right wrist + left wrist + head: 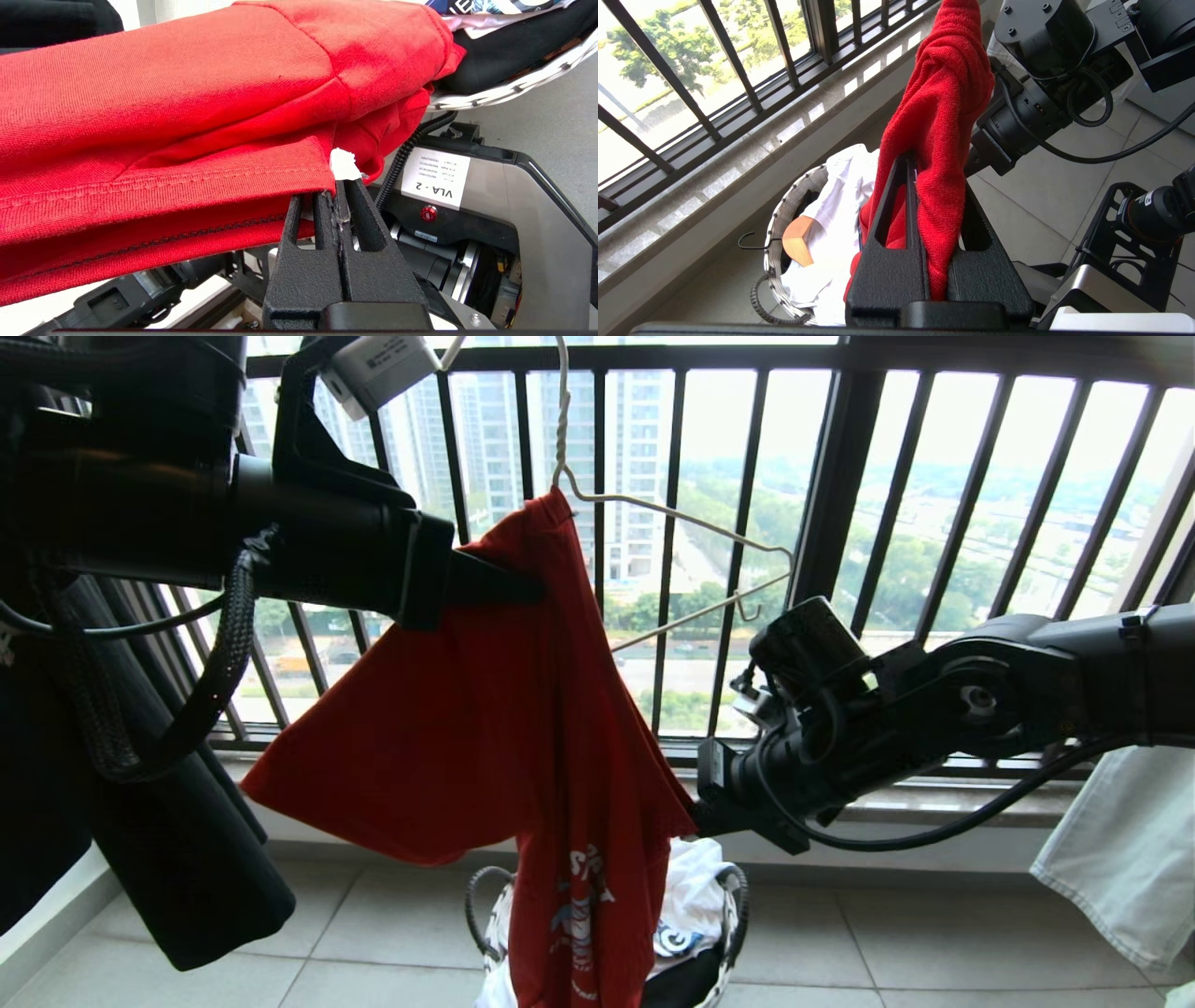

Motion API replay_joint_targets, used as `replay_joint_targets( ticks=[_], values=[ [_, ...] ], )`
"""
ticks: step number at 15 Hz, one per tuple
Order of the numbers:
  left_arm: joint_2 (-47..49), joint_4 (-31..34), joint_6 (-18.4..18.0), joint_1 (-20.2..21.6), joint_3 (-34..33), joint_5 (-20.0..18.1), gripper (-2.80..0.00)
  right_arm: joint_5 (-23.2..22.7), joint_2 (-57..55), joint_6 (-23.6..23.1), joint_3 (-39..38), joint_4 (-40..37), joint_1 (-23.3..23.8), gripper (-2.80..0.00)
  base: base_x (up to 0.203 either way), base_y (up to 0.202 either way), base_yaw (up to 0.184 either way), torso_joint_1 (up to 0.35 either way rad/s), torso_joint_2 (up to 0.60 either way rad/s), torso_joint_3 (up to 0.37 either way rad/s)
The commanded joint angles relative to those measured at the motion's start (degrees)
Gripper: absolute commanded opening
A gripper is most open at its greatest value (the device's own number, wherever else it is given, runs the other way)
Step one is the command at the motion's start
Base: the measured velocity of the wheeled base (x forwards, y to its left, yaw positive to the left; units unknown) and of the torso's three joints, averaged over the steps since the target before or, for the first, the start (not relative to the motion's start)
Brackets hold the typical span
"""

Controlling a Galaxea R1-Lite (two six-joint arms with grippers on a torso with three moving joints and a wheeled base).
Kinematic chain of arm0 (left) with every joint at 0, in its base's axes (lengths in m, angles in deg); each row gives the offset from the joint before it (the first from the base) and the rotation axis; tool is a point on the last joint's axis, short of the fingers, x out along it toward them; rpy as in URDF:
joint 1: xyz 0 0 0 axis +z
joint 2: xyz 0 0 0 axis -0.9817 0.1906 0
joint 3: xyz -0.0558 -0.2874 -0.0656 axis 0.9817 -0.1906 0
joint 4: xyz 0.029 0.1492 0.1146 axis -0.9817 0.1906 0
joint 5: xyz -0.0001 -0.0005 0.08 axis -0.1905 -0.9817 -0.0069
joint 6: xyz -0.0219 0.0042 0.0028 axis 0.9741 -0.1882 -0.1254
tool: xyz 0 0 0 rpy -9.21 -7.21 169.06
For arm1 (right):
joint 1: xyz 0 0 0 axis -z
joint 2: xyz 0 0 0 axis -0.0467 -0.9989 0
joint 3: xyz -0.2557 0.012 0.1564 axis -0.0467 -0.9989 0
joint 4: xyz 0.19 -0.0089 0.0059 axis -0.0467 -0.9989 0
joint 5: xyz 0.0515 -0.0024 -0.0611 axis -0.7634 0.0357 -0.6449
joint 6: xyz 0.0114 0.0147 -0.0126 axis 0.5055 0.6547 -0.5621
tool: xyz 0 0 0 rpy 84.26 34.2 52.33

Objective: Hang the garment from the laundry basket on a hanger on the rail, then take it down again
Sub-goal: Hang the clothes on the clothes rack

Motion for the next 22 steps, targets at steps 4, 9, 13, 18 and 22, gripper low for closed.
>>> replay_joint_targets(
  ticks=[4,9,13,18,22],
  values=[
    [-0.02,0.11,-0.63,-0.13,-0.88,-0.14,-2.80,2.55,2.62,-6.94,-0.73,0.17,4.62,-2.80,0.000,0.000,0.000,0.000,0.00,0.000],
    [-0.84,0.20,-0.11,-1.44,-1.67,-0.23,-2.80,3.26,3.98,-14.90,-0.29,0.15,10.32,-2.80,0.000,0.000,0.000,0.000,0.00,0.000],
    [-2.85,0.20,-0.11,-1.59,-2.66,-0.40,-2.80,3.26,3.90,-19.73,1.74,-0.03,12.55,-2.80,0.000,0.000,0.000,0.000,0.00,0.000],
    [-3.96,0.20,-0.35,-1.93,-3.75,-0.76,-2.80,3.34,2.93,-22.04,7.00,-3.63,14.38,-2.80,0.000,0.000,0.000,0.000,0.00,0.000],
    [-3.88,0.11,-0.46,-2.46,-3.95,-0.76,-2.80,5.54,-0.12,-23.36,15.11,-9.02,14.70,-2.80,0.000,0.000,0.000,0.000,0.00,0.000]
  ],
)
